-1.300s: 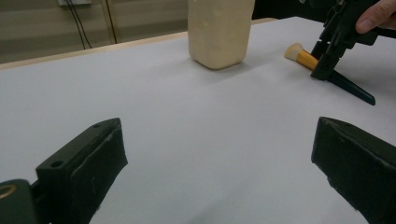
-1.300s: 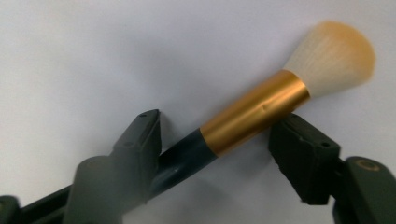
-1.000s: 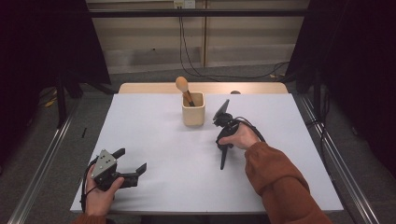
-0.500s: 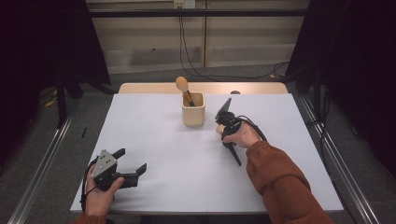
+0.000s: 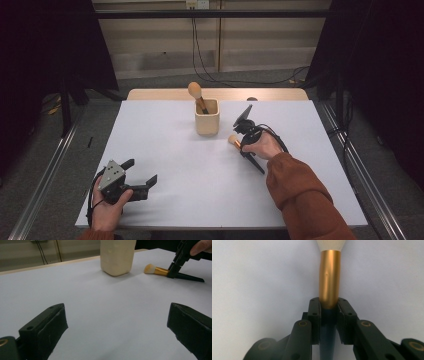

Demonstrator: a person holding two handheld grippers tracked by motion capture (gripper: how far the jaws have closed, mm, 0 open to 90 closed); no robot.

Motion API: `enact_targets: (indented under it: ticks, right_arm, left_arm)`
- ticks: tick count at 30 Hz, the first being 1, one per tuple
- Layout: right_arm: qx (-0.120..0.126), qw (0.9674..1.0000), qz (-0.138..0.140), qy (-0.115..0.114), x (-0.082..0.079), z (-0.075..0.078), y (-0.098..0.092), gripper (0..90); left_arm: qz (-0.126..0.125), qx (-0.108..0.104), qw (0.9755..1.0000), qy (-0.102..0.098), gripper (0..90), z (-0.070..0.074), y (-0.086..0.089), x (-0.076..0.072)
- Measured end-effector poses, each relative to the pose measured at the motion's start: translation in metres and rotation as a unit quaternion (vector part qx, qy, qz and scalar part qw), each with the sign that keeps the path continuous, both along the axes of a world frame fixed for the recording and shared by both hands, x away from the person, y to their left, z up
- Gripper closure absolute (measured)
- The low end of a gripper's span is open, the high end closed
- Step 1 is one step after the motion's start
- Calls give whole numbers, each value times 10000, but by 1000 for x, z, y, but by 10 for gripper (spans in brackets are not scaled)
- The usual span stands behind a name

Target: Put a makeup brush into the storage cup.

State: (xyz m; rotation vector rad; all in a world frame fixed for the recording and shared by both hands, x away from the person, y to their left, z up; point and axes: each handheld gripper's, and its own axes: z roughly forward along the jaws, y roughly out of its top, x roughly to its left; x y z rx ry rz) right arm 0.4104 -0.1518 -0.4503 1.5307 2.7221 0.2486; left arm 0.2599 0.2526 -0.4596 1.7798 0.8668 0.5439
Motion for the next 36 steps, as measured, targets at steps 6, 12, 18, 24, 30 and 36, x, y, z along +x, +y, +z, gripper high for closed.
enact_targets:
  ticks: [6, 12, 18, 24, 30, 36]
  right_arm:
    - [101, 9999, 4, -30, -1, 1, -4, 758]
    - [318, 9994, -24, -116, -5, 8, -12, 758]
    - [508, 9982, -34, -318, -11, 20, -16, 758]
    - [800, 9952, -29, -556, -13, 29, -24, 758]
    - [1221, 9887, -65, -864, -20, 35, -34, 758]
    - [1514, 9817, -269, -1126, -24, 35, -43, 757]
  left_arm:
    - [-15, 13, 10000, 0, 23, 0, -1, 0]
    - [-4, 23, 10000, -9, 23, 0, -1, 0]
    - [13, 25, 10000, -13, 23, 0, 0, 0]
    - [11, 27, 10000, -14, 23, 0, 0, 0]
    - [68, -13, 10000, -5, 26, 0, 0, 1]
    - [59, -3, 10000, -3, 25, 0, -1, 1]
